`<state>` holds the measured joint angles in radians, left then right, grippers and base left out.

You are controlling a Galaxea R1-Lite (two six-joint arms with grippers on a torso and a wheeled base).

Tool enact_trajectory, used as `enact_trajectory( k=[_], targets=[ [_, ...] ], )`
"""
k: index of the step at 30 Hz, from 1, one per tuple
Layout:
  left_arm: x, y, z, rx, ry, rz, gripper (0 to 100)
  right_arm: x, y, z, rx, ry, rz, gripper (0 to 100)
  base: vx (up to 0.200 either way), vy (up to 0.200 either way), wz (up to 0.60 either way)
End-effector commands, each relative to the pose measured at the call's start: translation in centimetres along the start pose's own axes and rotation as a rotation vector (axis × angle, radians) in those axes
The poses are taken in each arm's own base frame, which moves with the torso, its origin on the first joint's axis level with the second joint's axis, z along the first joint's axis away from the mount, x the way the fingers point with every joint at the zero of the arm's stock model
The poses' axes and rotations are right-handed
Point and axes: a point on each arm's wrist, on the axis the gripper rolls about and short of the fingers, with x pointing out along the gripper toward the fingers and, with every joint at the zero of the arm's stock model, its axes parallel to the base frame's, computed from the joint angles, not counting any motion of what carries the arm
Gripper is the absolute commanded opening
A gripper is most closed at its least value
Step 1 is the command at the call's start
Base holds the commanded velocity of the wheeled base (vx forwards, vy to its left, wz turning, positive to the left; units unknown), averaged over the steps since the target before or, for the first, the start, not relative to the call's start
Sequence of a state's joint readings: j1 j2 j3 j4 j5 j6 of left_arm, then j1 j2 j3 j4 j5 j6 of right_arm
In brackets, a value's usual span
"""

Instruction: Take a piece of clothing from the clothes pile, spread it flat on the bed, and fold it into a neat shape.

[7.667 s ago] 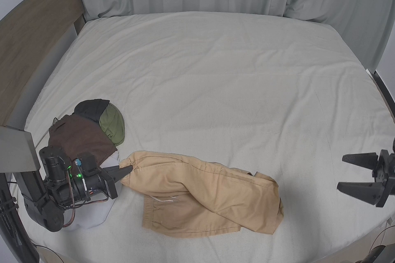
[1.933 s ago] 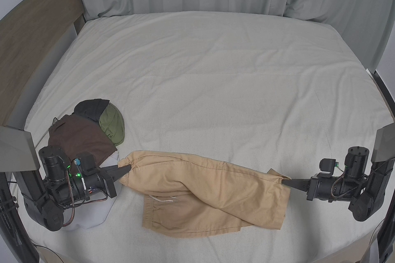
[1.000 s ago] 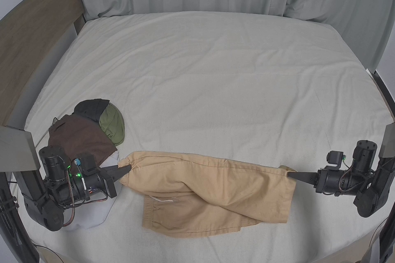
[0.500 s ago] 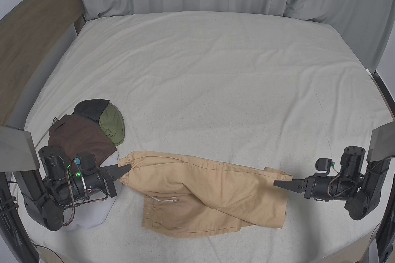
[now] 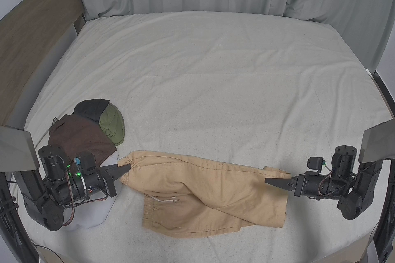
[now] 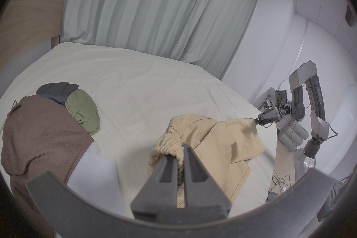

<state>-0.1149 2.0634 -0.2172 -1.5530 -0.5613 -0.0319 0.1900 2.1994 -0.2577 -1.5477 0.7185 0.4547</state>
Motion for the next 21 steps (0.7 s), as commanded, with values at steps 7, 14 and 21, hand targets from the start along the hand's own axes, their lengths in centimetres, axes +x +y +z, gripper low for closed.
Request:
enact_trajectory(
  k=[7, 14, 21],
  targets=[
    [-0.01, -0.01, 0.03, 0.001, -0.003, 0.0, 0, 0.33, 0.16, 0.52, -0.011, -0.021, 0.003, 100, 0.0, 0.0, 0.0],
    [-0.01, -0.01, 0.03, 0.001, -0.003, 0.0, 0, 0.42, 0.12, 0.75, -0.013, -0.031, 0.003, 100, 0.0, 0.0, 0.0],
    [-0.01, -0.01, 0.03, 0.003, -0.003, 0.0, 0, 0.53, 0.14, 0.94, -0.014, -0.042, -0.004, 0, 0.0, 0.0, 0.0]
  ],
)
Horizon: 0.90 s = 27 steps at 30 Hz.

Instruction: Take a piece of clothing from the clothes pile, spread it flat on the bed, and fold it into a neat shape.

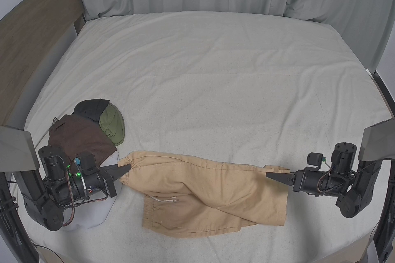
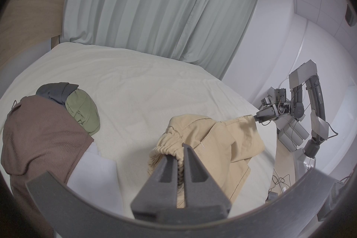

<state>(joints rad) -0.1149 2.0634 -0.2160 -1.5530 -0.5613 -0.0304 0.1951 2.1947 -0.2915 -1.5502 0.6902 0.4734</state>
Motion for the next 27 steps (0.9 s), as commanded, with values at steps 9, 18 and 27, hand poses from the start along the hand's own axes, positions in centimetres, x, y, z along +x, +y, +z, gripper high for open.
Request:
enact_trajectory(
  k=[9, 18, 27],
  targets=[
    [0.0, 0.0, 0.0, 0.0, -0.003, 0.0, 0, 0.2, 0.1, 0.3, -0.011, -0.011, 0.007, 0, 0.0, 0.0, 0.0],
    [0.1, -0.1, 0.1, 0.002, -0.006, -0.01, 0, -0.1, 1.1, 0.9, -0.039, -0.027, 0.028, 0, 0.0, 0.0, 0.0],
    [0.0, -0.1, 0.1, 0.003, -0.006, -0.01, 0, 0.2, 1.4, 0.7, -0.042, -0.018, 0.04, 100, 0.0, 0.0, 0.0]
  ],
)
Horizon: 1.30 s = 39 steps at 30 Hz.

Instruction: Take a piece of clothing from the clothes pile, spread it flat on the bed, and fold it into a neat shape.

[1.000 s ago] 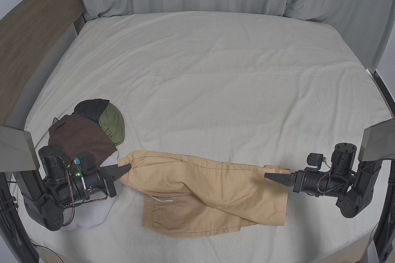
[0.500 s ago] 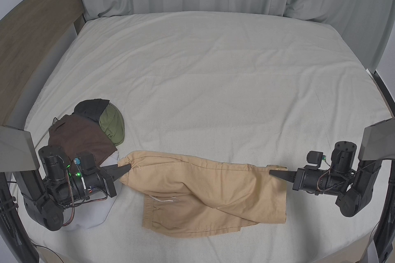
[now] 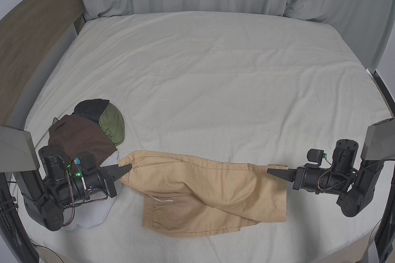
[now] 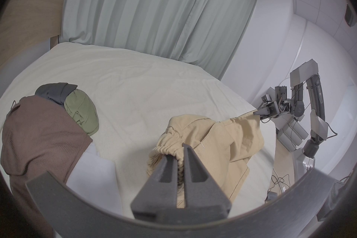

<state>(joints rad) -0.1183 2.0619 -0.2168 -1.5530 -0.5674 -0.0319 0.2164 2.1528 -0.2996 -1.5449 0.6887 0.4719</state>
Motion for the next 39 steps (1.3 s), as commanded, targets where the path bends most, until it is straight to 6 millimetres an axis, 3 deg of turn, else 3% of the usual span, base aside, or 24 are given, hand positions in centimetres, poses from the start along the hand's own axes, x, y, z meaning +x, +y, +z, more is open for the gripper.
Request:
enact_trajectory(
  k=[1, 17, 18, 32, 39],
  targets=[
    [0.0, 0.0, 0.1, 0.002, -0.005, 0.001, 0, 0.3, 0.3, 0.0, -0.008, 0.002, 0.014, 100, 0.0, 0.0, 0.0],
    [0.0, 0.0, 0.1, 0.003, -0.006, 0.001, 0, 0.5, 0.5, -0.1, -0.009, -0.007, -0.01, 100, 0.0, 0.0, 0.0],
    [0.0, 0.0, 0.1, 0.004, -0.007, 0.001, 0, 0.5, 0.5, -0.1, -0.01, -0.01, -0.009, 0, 0.0, 0.0, 0.0],
    [0.0, 0.0, 0.9, 0.02, -0.04, 0.0, 0, 0.3, 0.7, 0.3, -0.019, -0.022, -0.007, 0, 0.0, 0.0, 0.0],
    [-0.1, -0.1, 2.8, 0.008, -0.109, -0.005, 0, -0.7, 2.7, 2.0, -0.081, -0.088, 0.03, 0, 0.0, 0.0, 0.0]
  ],
)
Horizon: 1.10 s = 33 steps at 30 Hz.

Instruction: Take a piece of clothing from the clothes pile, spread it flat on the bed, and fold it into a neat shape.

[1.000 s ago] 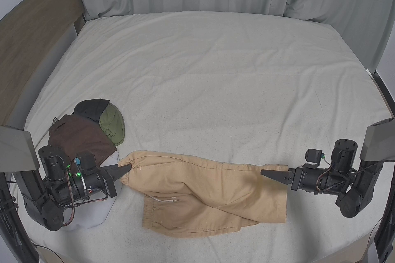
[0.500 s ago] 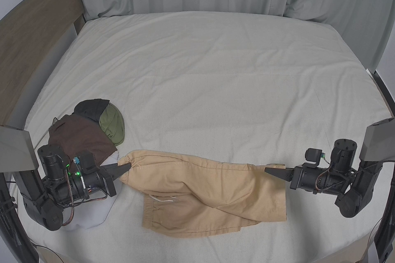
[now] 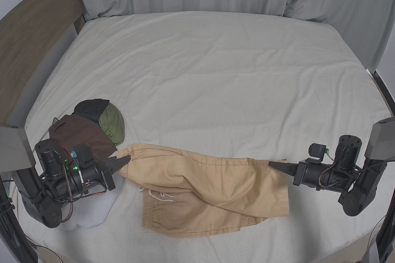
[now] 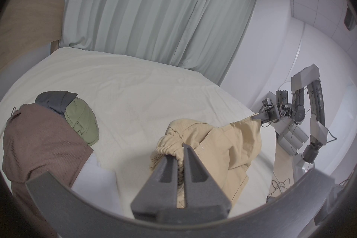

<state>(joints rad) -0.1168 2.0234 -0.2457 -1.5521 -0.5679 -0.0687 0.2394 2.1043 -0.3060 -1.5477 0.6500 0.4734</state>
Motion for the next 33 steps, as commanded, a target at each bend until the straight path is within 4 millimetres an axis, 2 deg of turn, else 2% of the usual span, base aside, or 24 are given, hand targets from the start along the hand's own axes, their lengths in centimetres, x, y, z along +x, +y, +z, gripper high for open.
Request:
enact_trajectory(
  k=[1, 10, 23, 33],
  targets=[
    [0.1, 0.0, 1.7, 0.008, -0.066, -0.005, 0, -0.8, 1.5, 1.4, -0.047, -0.052, 0.03, 0, 0.0, 0.0, 0.0],
    [0.0, -0.4, 4.0, -0.036, -0.153, -0.022, 0, -1.2, 2.4, 2.6, -0.084, -0.096, 0.051, 0, 0.0, 0.0, 0.0],
    [0.4, 0.0, 4.7, -0.023, -0.181, -0.017, 0, -1.5, 2.9, 3.7, -0.113, -0.14, 0.06, 0, 0.0, 0.0, 0.0],
    [0.7, 0.7, 5.3, -0.01, -0.208, -0.004, 0, -1.4, 2.4, 4.4, -0.121, -0.163, 0.053, 0, 0.0, 0.0, 0.0]
  ],
)
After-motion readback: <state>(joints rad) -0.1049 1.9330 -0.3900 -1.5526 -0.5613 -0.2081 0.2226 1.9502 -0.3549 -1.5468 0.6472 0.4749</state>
